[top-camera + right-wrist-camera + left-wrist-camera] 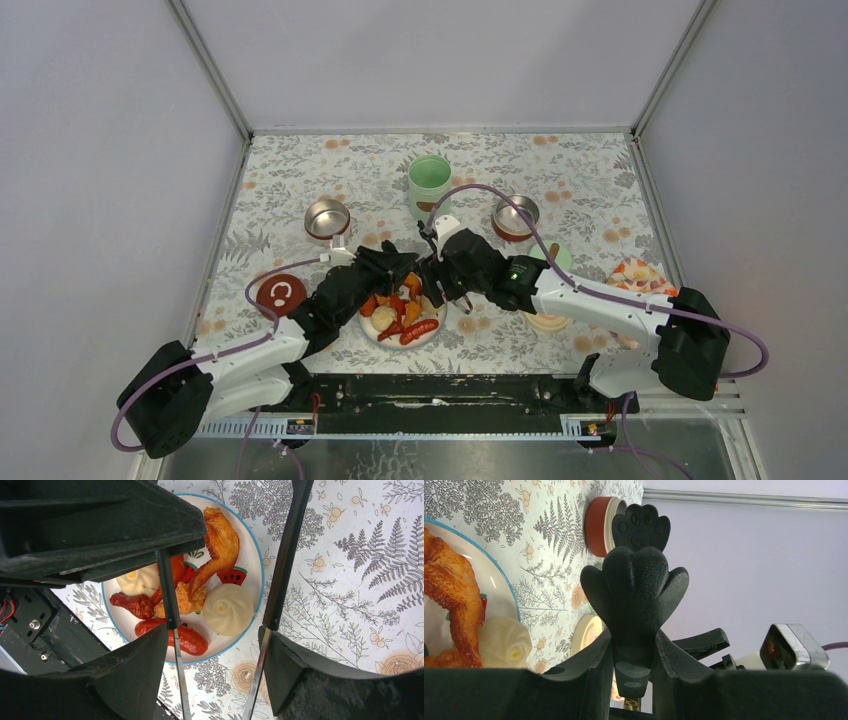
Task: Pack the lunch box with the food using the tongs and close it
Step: Pick up the clamp at the center of the board.
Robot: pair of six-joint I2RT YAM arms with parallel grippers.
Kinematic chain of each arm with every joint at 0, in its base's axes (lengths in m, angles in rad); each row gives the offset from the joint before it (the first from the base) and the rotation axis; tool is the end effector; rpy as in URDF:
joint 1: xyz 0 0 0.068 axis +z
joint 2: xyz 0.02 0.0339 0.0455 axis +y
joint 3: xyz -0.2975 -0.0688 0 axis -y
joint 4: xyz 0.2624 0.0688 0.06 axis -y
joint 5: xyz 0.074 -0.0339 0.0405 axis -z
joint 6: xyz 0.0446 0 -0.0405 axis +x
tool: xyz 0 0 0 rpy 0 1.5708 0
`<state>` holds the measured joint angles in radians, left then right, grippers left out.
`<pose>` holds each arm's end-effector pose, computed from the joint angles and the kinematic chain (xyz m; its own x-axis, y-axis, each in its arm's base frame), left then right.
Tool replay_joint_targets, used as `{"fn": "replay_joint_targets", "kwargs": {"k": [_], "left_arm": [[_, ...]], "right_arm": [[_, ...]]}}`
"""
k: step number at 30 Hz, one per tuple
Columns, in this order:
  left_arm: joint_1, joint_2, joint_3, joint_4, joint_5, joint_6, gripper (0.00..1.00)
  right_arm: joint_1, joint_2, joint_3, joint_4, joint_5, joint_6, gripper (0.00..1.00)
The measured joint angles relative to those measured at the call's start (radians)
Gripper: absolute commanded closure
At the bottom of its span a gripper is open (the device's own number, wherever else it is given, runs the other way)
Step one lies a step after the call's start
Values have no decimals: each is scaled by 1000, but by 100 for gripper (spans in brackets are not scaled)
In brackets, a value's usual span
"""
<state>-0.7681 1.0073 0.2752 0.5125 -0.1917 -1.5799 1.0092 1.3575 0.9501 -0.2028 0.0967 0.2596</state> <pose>0.1579 -0.1407 0.2086 -0.5469 -0.8366 -0.0326 -0.1617 0.1437 -0.9763 0.1734 0.2675 0.2875 -0.5004 -0.3155 -0.8063 -0.6952 0.7015 0.1569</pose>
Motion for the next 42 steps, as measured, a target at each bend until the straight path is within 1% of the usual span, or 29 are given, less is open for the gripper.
{"fn": "replay_joint_targets", "kwargs": {"k": [8, 12, 15, 18, 20, 29, 36, 40, 41, 42], "left_arm": [[0, -9, 0, -2, 0, -9, 100], [0, -9, 0, -3, 0, -16, 92], [0, -9, 0, -3, 0, -23, 87], [0, -8, 0, -5, 1, -27, 76], [0, -8, 0, -6, 2, -32, 71], [0, -9, -6, -14, 2, -58, 60], [-2, 4, -7, -19, 5, -63, 57], [-4, 17, -9, -17, 10, -67, 47], [-4, 17, -11, -23, 12, -66, 36], [-4, 17, -11, -23, 12, -66, 31]], "right_arm": [[4, 15, 3, -3, 16, -6, 37], [4, 15, 9, -10, 18, -6, 40], [4, 15, 12, -13, 18, -5, 44], [6, 15, 12, -13, 17, -5, 47], [8, 15, 14, -13, 14, -3, 48], [9, 14, 16, -16, 3, -2, 48], [9, 5, 16, -32, -4, -2, 48], [9, 4, 16, -43, -4, -2, 48], [9, 1, 16, -43, -4, -2, 49], [9, 0, 16, -44, -4, -2, 49]]}}
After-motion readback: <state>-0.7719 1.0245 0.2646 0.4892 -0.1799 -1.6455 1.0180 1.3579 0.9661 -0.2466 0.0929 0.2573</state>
